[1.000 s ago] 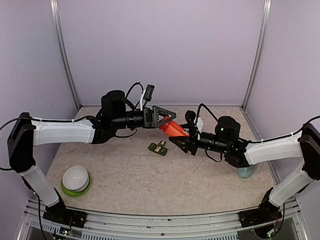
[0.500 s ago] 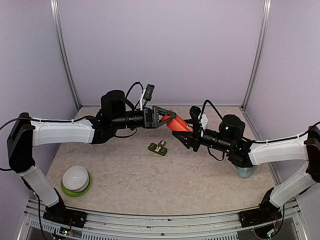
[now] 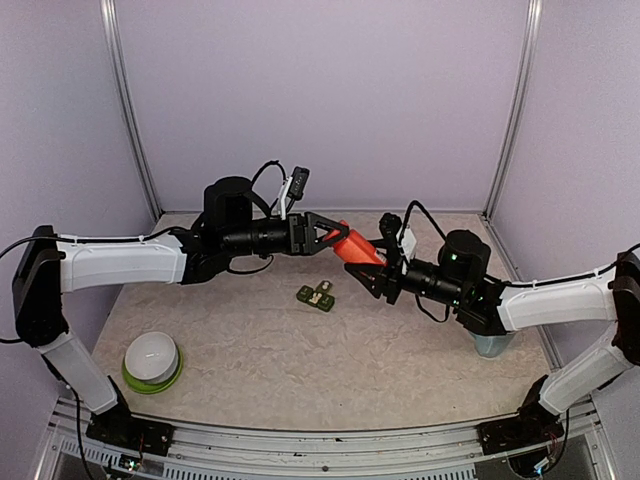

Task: Sort the pills into containers
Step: Screw the lid of the pill bottle onto the pill bottle.

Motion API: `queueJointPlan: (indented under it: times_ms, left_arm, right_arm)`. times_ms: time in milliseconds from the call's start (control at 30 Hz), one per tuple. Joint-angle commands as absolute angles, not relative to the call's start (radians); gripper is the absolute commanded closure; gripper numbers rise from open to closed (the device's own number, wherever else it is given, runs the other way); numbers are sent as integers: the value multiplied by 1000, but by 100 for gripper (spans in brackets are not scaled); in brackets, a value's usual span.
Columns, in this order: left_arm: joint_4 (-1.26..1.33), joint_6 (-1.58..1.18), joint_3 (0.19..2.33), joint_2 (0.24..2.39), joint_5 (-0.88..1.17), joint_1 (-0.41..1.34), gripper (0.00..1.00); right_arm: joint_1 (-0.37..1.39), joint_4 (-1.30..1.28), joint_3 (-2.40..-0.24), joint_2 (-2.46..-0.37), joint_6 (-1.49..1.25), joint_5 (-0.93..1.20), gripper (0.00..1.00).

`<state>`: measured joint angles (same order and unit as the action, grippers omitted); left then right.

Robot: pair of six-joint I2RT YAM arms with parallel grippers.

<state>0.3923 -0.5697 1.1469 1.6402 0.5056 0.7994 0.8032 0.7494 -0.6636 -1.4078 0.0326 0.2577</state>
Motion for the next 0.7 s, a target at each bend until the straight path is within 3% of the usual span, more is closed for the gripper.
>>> queueJointPlan:
  times_ms: [0, 167, 533, 667]
  left_arm:
    - [405, -562, 1168, 1628, 505, 802, 36]
    - [464, -609, 1154, 1641, 537, 802, 38]
    - [537, -677, 1144, 1679, 578, 807, 57]
    - [530, -678, 1149, 1679, 577, 808, 59]
  right_arm:
    - [806, 776, -654, -1381, 40, 262, 100]
    - [806, 813, -639, -1374, 29, 246, 100]
    - [807, 855, -626, -1361, 16, 238, 100]
    - [806, 863, -625, -1359, 10, 237, 100]
